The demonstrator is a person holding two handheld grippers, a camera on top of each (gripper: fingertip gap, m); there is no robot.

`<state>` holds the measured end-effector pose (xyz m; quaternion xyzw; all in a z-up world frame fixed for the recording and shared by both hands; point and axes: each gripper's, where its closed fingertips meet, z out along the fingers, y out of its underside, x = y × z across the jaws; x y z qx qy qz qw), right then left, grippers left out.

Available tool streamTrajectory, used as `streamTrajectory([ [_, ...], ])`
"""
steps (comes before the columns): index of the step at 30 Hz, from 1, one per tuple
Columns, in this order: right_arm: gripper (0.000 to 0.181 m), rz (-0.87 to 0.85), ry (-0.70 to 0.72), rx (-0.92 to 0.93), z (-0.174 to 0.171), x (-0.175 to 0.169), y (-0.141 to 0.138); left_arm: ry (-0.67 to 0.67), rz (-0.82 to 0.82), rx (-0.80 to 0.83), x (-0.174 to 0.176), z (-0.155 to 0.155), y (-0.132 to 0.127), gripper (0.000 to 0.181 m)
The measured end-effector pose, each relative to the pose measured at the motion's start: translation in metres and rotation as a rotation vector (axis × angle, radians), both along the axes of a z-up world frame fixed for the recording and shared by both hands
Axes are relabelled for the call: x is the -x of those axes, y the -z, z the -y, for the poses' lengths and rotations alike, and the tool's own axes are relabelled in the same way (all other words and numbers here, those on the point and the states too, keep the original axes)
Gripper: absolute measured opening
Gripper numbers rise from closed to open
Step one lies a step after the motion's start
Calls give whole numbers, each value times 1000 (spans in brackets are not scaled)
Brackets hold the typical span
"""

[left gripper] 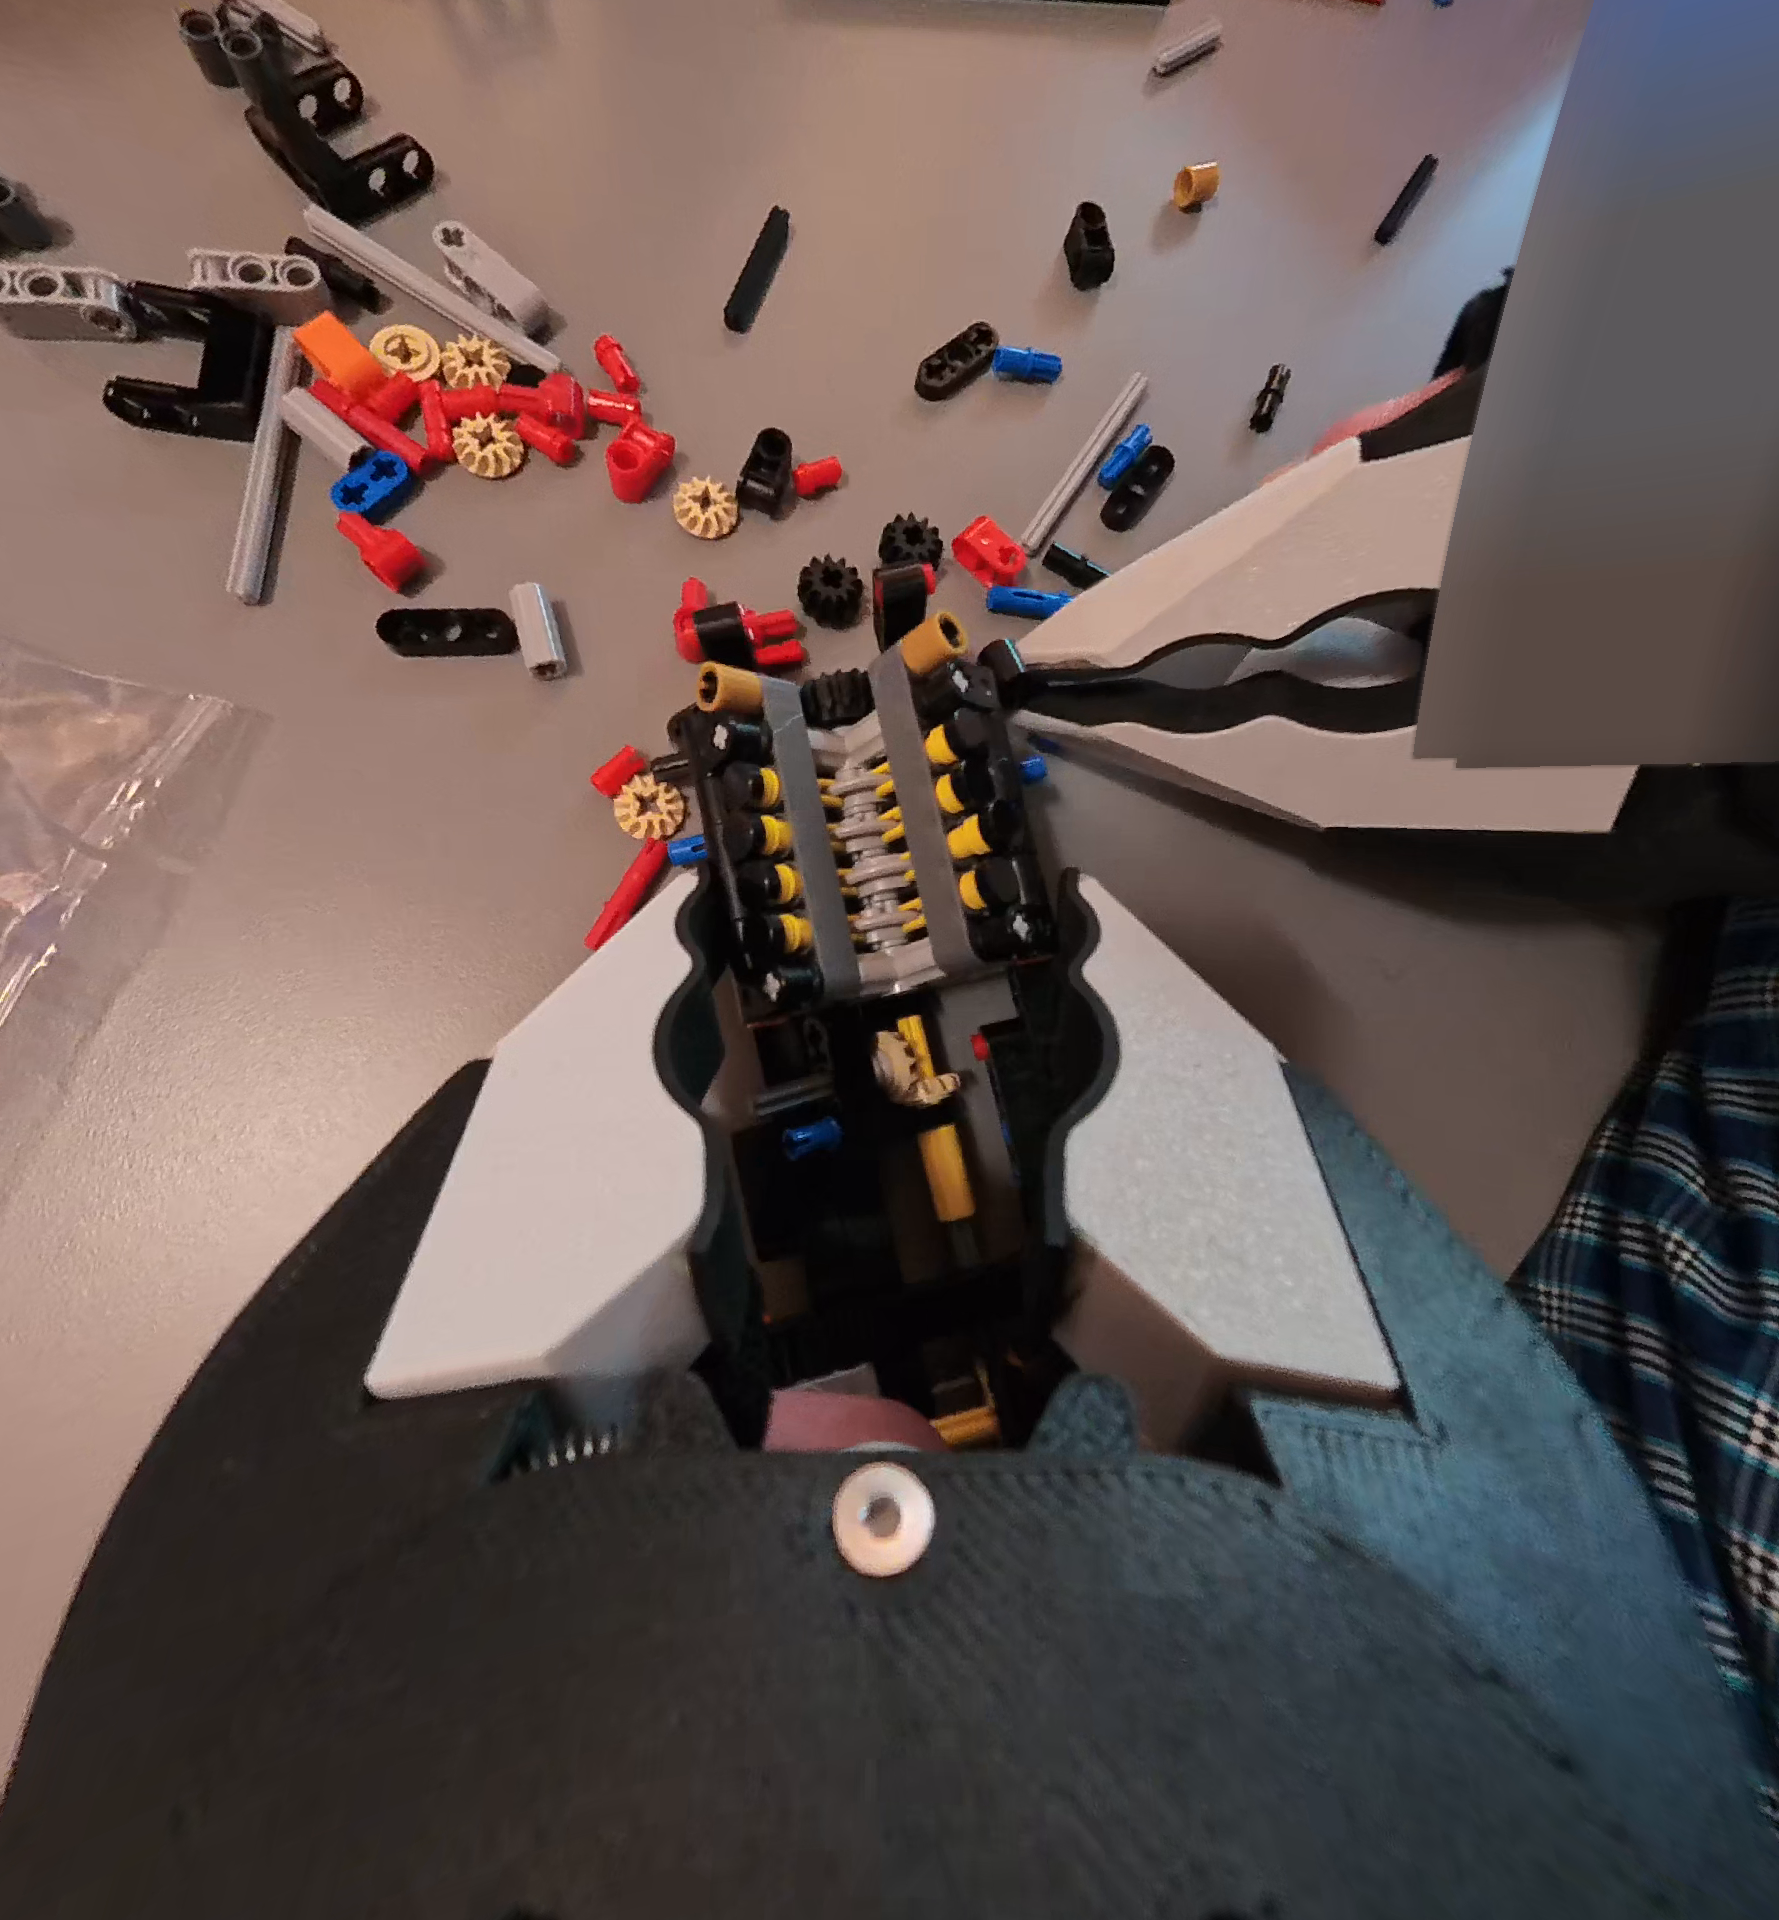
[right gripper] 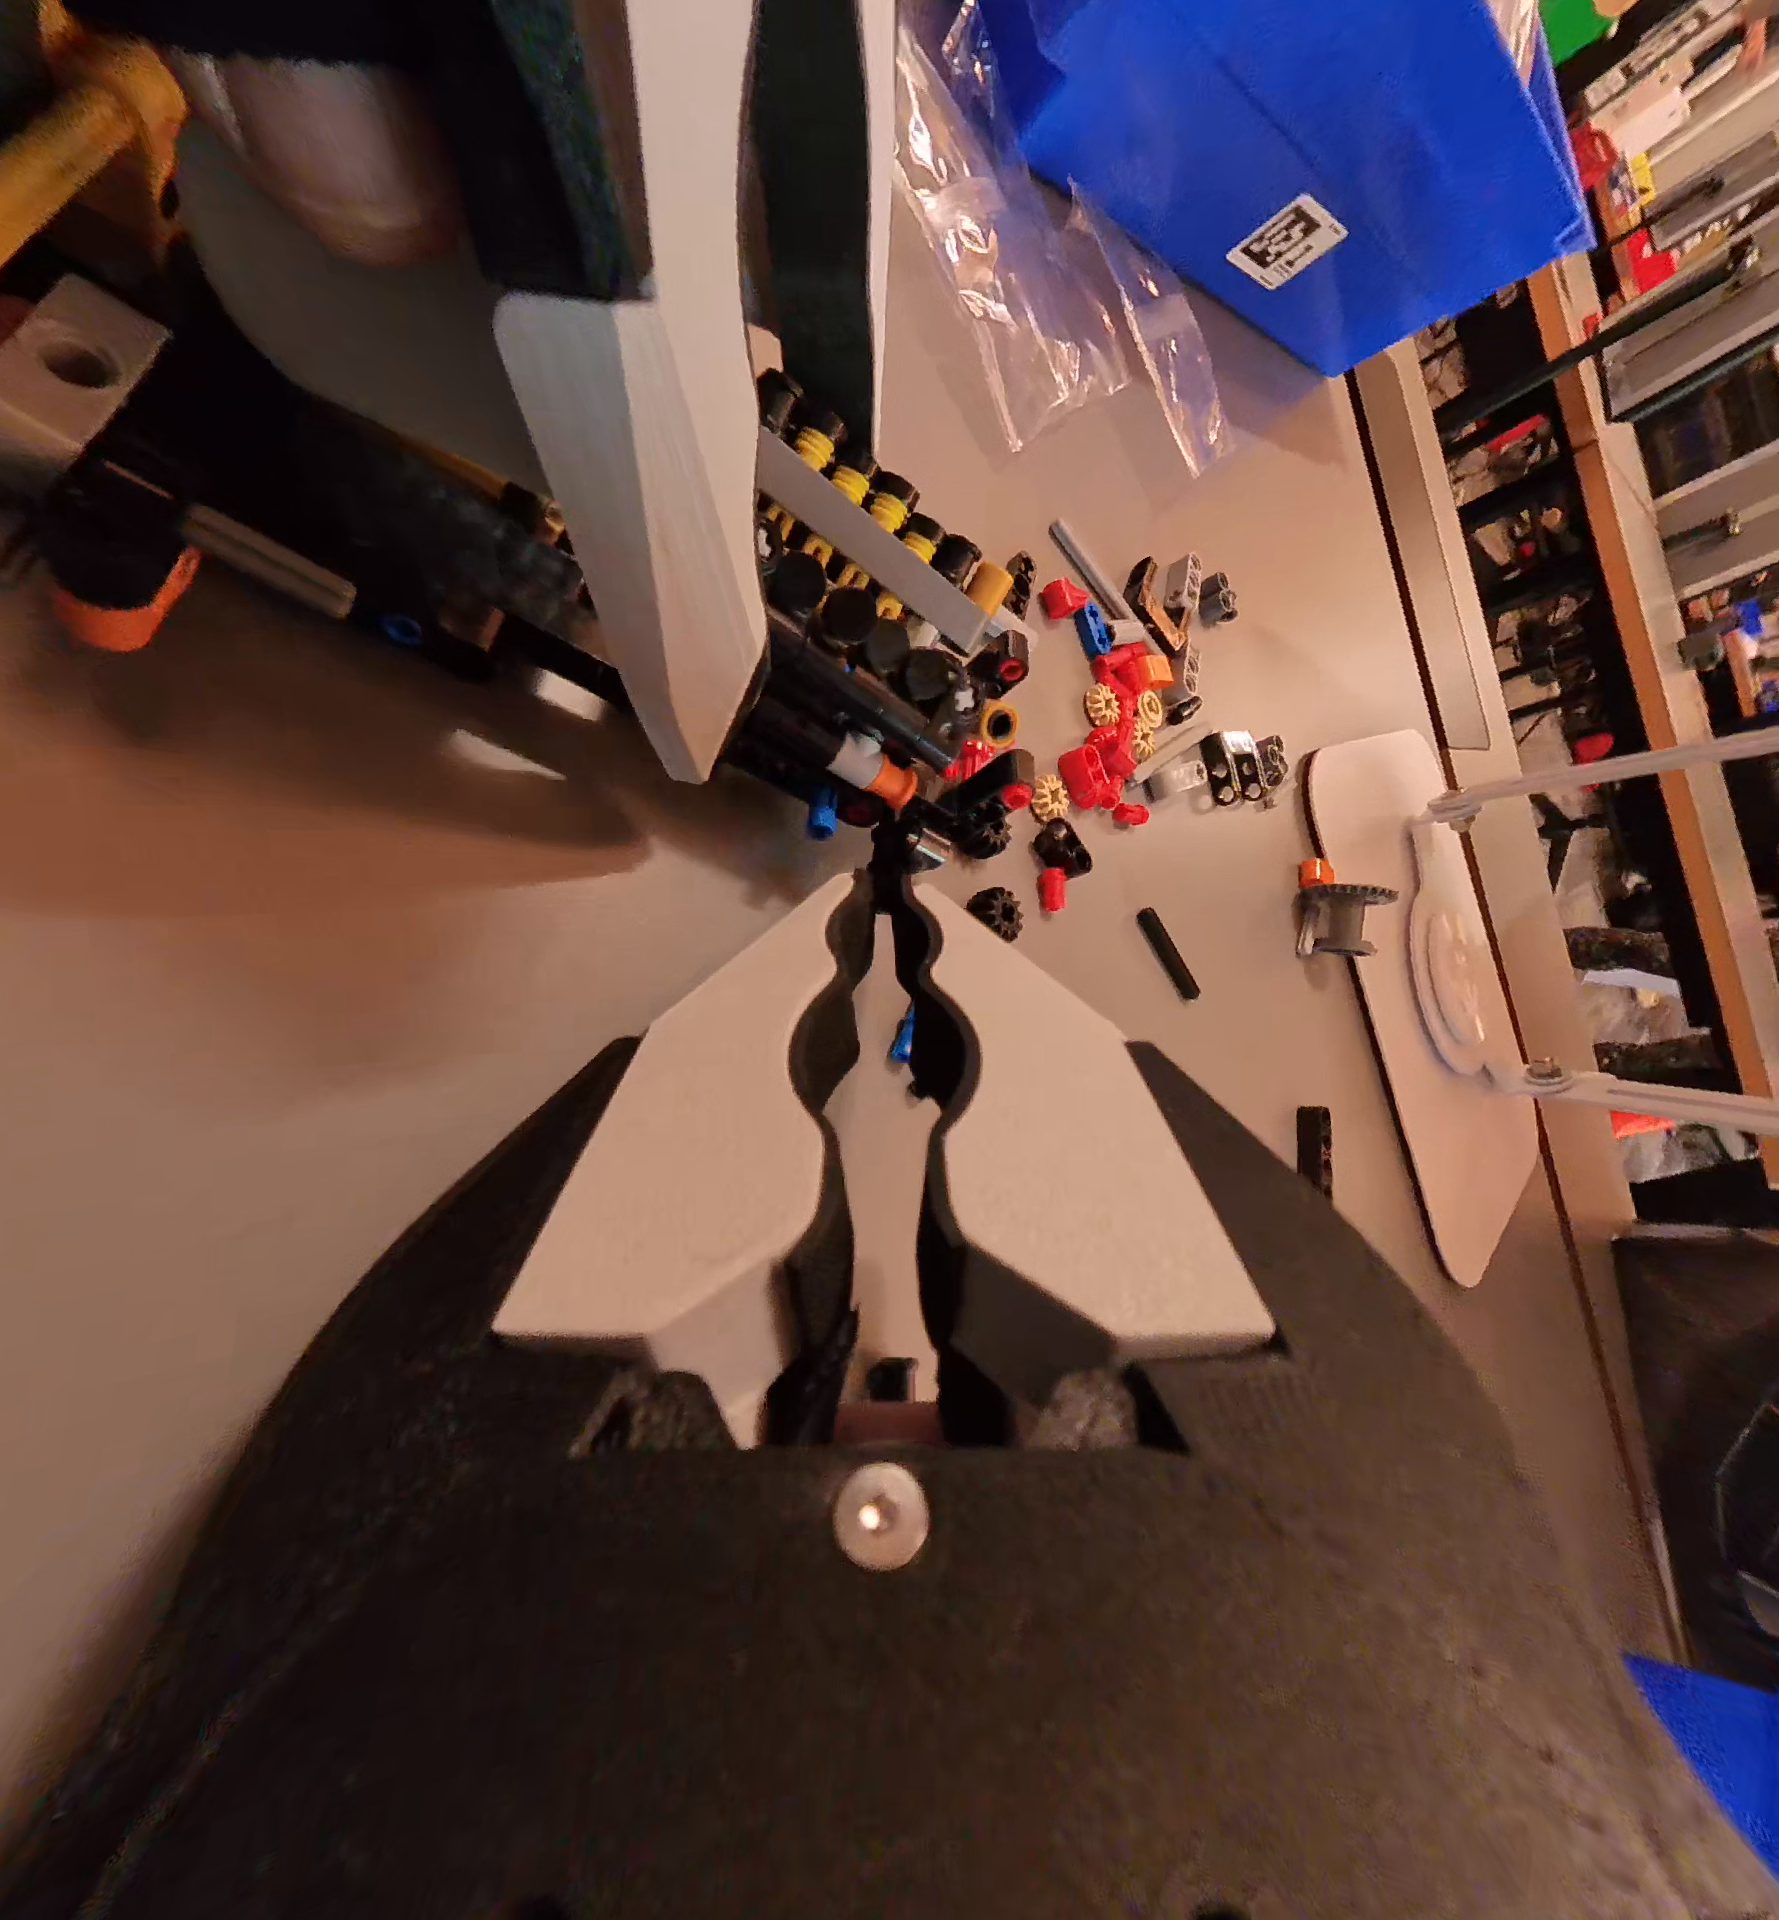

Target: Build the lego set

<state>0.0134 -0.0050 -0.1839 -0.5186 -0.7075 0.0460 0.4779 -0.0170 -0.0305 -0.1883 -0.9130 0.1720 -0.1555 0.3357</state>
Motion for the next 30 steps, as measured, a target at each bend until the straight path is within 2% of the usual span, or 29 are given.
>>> streamTrajectory([
  [9,1,-8,71,33,-2,-5,1,-72,33,7,-6,-2,-1,62],
  [30,1,-4,112,62,-5,-8,3,-113,-83,-25,-11,-4,2,62],
])
